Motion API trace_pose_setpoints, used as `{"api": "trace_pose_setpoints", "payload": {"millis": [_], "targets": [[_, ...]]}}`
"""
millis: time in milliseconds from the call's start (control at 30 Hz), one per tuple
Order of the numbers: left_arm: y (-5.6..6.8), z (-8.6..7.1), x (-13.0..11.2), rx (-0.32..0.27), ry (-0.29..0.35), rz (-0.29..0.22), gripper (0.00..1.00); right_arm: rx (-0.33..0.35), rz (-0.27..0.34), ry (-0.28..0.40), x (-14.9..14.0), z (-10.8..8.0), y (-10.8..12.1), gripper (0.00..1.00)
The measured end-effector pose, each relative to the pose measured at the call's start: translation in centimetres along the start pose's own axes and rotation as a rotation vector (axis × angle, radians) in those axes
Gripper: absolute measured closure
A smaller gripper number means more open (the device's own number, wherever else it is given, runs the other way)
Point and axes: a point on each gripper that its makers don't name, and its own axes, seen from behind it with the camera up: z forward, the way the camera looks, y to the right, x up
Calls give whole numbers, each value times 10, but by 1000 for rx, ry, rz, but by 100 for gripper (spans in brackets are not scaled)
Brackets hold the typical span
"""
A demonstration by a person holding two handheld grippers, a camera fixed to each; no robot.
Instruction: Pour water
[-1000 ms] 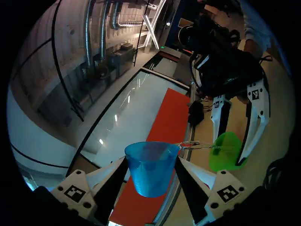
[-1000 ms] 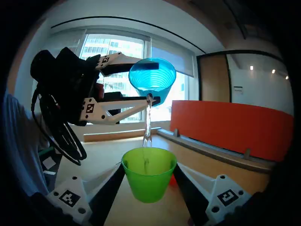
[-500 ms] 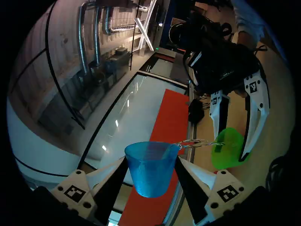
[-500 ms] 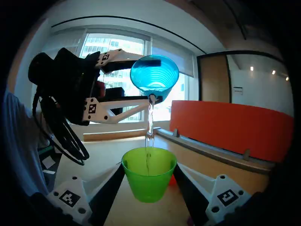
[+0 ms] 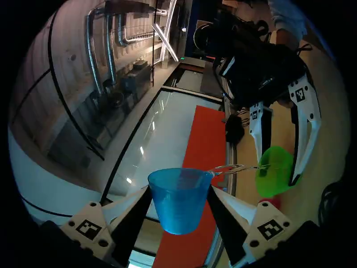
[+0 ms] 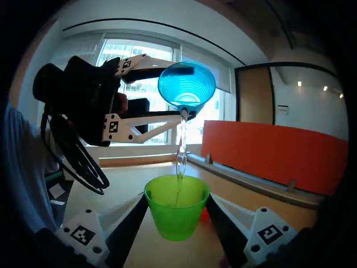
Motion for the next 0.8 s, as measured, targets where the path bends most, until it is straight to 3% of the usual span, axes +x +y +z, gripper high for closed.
{"api": "trace_pose_setpoints", "payload": {"millis": [800], "targets": [[-10,1,3,34,5,161,15,-3,-6,10,2,1,4,10]]}}
